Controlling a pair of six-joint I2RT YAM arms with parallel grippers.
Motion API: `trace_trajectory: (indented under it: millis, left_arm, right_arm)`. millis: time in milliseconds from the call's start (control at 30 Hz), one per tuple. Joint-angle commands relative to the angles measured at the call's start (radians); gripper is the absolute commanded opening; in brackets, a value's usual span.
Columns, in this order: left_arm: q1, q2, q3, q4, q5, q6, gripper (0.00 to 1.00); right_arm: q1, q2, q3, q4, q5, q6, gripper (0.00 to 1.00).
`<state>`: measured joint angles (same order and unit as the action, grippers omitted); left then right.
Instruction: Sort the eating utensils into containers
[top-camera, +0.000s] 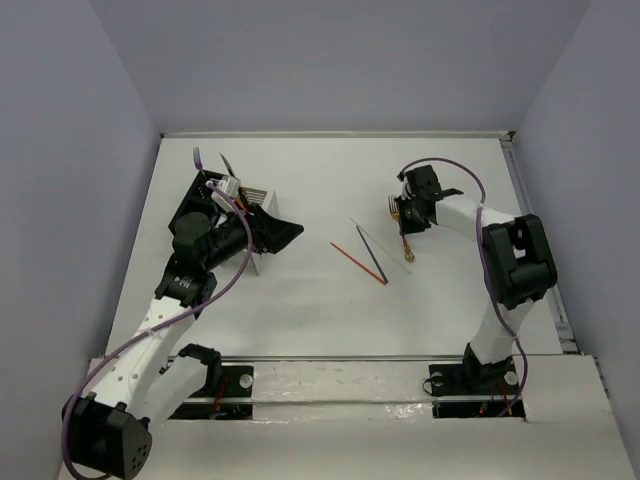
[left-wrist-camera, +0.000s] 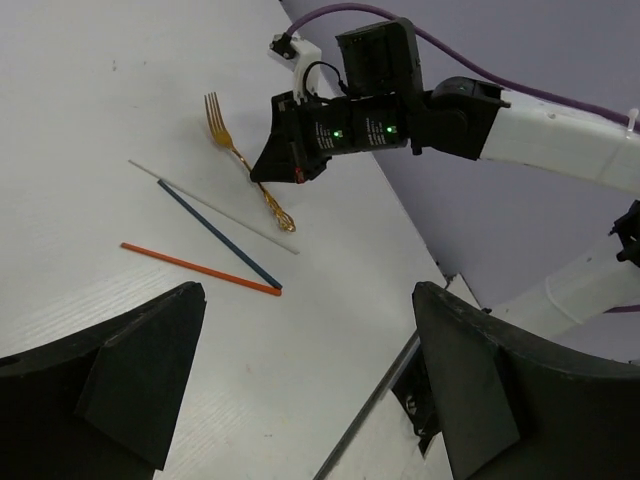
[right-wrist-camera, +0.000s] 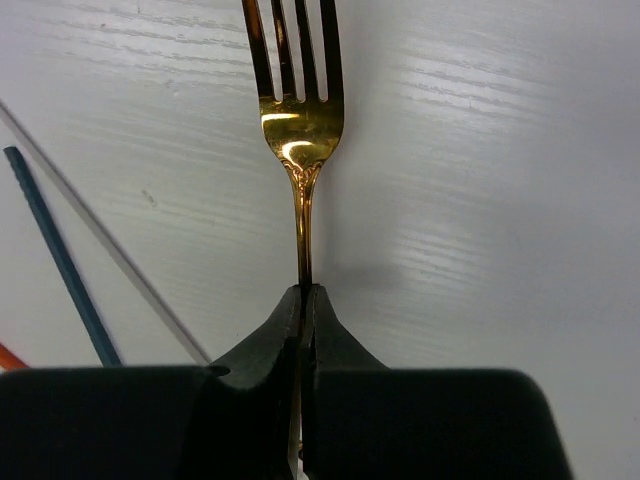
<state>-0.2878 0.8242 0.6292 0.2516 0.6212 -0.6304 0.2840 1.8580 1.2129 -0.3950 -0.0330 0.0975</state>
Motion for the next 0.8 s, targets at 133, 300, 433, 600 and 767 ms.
trace_trajectory:
  millis: [133, 300, 433, 600, 767]
  left_arm:
    - [-0.137, 0.07, 0.014, 0.158, -0.133, -0.074, 0.79]
    - [-0.238, 0.177, 0.013, 0.271, -0.224, -0.12, 0.75]
    - [-0.329, 0.272, 0.05, 0.288, -0.362, -0.098, 0.75]
    - [-0.379, 0.345, 0.064, 0.32, -0.501, -0.094, 0.69]
    - [-0.379, 0.406, 0.072, 0.347, -0.532, -0.098, 0.61]
  right_arm:
    - [0.104, -0.302, -0.09, 0.145, -0.013, 0.004, 0.0]
    - [0.224, -0.43, -0.183, 0.237, -0.053, 0.076, 0.0]
    - [0.329, -0.47, -0.23, 0.292, -0.05, 0.119, 0.0]
    - [0.405, -0.528, -0.269, 0.34, -0.044, 0.163, 0.0]
    - [0.434, -0.566, -0.299, 0.372, -0.07, 0.18, 0.0]
